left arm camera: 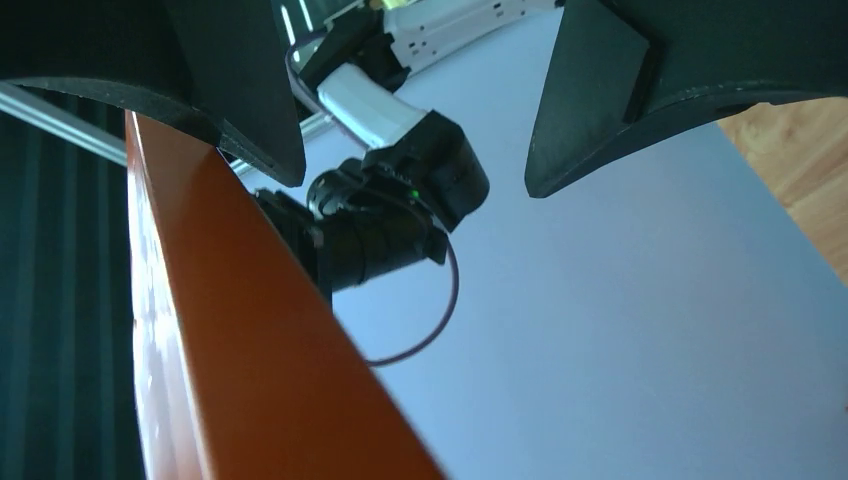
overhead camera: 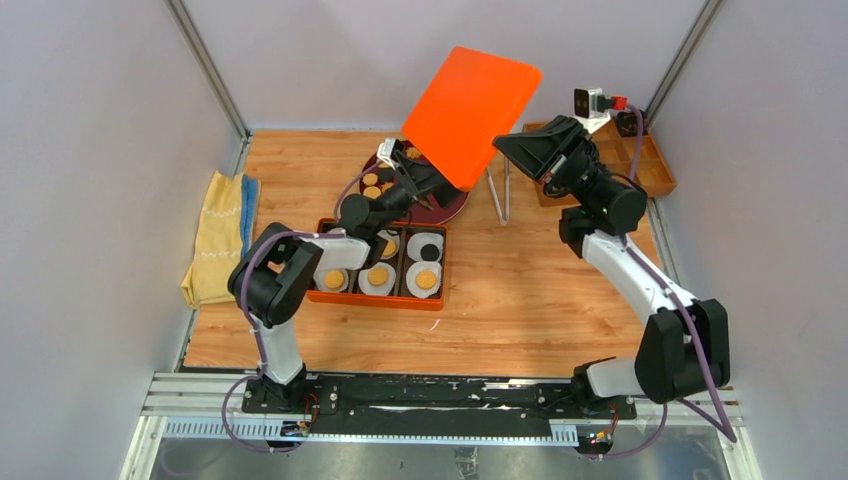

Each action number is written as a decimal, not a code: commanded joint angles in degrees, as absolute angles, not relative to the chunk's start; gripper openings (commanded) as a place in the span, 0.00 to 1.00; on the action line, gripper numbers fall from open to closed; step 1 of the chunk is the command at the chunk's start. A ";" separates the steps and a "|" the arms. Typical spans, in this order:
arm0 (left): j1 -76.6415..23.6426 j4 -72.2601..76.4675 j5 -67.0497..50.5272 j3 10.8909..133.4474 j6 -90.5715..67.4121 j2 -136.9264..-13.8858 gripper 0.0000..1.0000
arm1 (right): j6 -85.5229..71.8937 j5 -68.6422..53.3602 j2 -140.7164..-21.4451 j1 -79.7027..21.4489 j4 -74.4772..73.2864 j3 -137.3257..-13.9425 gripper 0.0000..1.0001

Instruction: Pack the cookies

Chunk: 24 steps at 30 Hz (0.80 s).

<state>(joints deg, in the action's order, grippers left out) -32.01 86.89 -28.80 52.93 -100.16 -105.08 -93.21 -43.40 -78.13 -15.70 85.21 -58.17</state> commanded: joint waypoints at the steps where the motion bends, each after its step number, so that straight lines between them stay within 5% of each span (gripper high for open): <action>1: -31.11 91.10 -21.44 56.04 -104.03 -106.86 0.87 | -90.92 -43.54 -72.35 -16.22 91.49 -55.09 0.00; 10: -33.85 90.82 -28.88 58.10 -101.49 -102.14 0.79 | -90.42 -42.26 -75.48 -16.28 91.49 -54.72 0.00; 24: -37.00 90.87 -29.16 45.61 -97.54 -93.27 0.80 | -89.29 -39.34 -84.09 -16.22 91.49 -59.33 0.00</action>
<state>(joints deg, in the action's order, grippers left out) -36.67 86.91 -29.93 46.54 -99.59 -95.22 -90.48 -40.51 -85.03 -15.73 85.06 -56.53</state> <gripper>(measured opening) 0.790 0.015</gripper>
